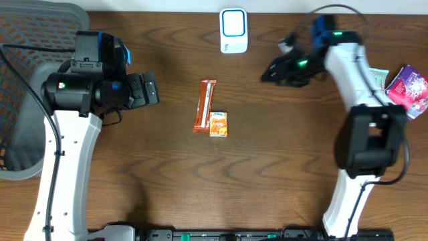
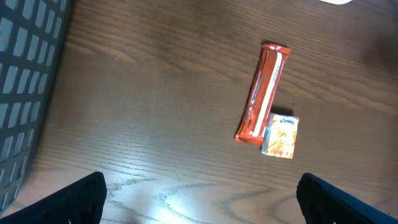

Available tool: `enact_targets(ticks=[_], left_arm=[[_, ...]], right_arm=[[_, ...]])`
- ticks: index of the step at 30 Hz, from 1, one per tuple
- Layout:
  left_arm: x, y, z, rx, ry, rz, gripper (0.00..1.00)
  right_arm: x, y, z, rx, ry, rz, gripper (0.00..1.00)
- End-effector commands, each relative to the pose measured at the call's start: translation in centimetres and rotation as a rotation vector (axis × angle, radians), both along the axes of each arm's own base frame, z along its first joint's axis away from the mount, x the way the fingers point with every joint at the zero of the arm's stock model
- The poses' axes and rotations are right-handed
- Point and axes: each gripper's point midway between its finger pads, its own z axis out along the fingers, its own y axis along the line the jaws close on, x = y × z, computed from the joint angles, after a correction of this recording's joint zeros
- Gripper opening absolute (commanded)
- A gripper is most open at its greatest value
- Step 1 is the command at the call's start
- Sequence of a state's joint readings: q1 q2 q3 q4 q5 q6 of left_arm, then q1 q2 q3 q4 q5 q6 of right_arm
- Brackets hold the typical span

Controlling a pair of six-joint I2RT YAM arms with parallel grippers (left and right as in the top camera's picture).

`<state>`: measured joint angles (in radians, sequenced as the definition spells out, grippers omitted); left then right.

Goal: Scan the item barcode
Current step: 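Reach the right gripper to the orange Kleenex packet and grasp it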

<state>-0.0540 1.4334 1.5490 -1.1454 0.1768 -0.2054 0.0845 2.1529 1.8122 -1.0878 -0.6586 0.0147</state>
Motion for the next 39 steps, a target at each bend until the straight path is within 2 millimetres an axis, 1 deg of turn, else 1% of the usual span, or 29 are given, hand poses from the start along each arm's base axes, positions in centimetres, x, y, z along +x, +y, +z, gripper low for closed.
enact_targets(ticks=[1,2,3,5,6,8,11,13,14,16,18,20,23,27,30,34,35,36,37,38,39], left_arm=[[0.1,0.2,0.0,0.007,0.001,0.004,0.98],[0.1,0.2,0.0,0.007,0.001,0.004,0.98],[0.1,0.2,0.0,0.007,0.001,0.004,0.98],[0.1,0.2,0.0,0.007,0.001,0.004,0.98],[0.1,0.2,0.0,0.007,0.001,0.004,0.98],[0.1,0.2,0.0,0.007,0.001,0.004,0.98],[0.1,0.2,0.0,0.007,0.001,0.004,0.98],[0.1,0.2,0.0,0.007,0.001,0.004,0.98],[0.1,0.2,0.0,0.007,0.001,0.004,0.98],[0.1,0.2,0.0,0.007,0.001,0.004,0.98],[0.1,0.2,0.0,0.007,0.001,0.004,0.98],[0.1,0.2,0.0,0.007,0.001,0.004,0.98],[0.1,0.2,0.0,0.007,0.001,0.004,0.98],[0.1,0.2,0.0,0.007,0.001,0.004,0.98],[0.1,0.2,0.0,0.007,0.001,0.004,0.98],[0.1,0.2,0.0,0.007,0.001,0.004,0.98],[0.1,0.2,0.0,0.007,0.001,0.004,0.98],[0.1,0.2,0.0,0.007,0.001,0.004,0.98],[0.1,0.2,0.0,0.007,0.001,0.004,0.98],[0.1,0.2,0.0,0.007,0.001,0.004,0.98],[0.1,0.2,0.0,0.007,0.001,0.004,0.98]], right_arm=[[-3.3,4.8,-1.8,-0.062,0.009,0.164,0.53],[-4.2,6.3,-2.4,-0.072,0.016,0.196,0.5],[-4.9,7.3,-2.9,-0.089,0.022,0.214,0.46],[-6.2,9.0,-3.9,-0.148,0.032,0.242,0.34],[-6.7,9.6,-4.4,-0.187,0.032,0.247,0.31],[-7.5,10.3,-5.3,-0.293,0.031,0.233,0.31],[-8.5,11.4,-6.0,-0.416,0.011,0.218,0.39],[-9.4,12.5,-6.1,-0.449,-0.001,0.227,0.41],[-9.7,12.9,-6.1,-0.457,-0.003,0.228,0.42],[-10.6,13.8,-6.2,-0.465,-0.001,0.243,0.46],[-11.3,14.5,-6.2,-0.473,-0.004,0.253,0.47],[-11.3,14.5,-6.4,-0.513,-0.016,0.229,0.47],[-10.7,13.8,-6.7,-0.6,-0.056,0.16,0.46],[-10.3,14.5,-7.4,-0.592,-0.097,0.156,0.46],[-10.2,14.2,-8.5,-0.606,-0.116,0.149,0.46],[-10.8,12.6,-10.8,-0.656,-0.11,0.107,0.45],[-10.9,12.0,-11.3,-0.68,-0.107,0.09,0.43],[-11.0,11.5,-11.6,-0.699,-0.104,0.078,0.39],[-11.3,10.9,-11.7,-0.725,-0.091,0.063,0.3],[-11.4,10.6,-11.7,-0.736,-0.082,0.057,0.25],[-11.5,10.4,-11.6,-0.74,-0.074,0.057,0.18]])
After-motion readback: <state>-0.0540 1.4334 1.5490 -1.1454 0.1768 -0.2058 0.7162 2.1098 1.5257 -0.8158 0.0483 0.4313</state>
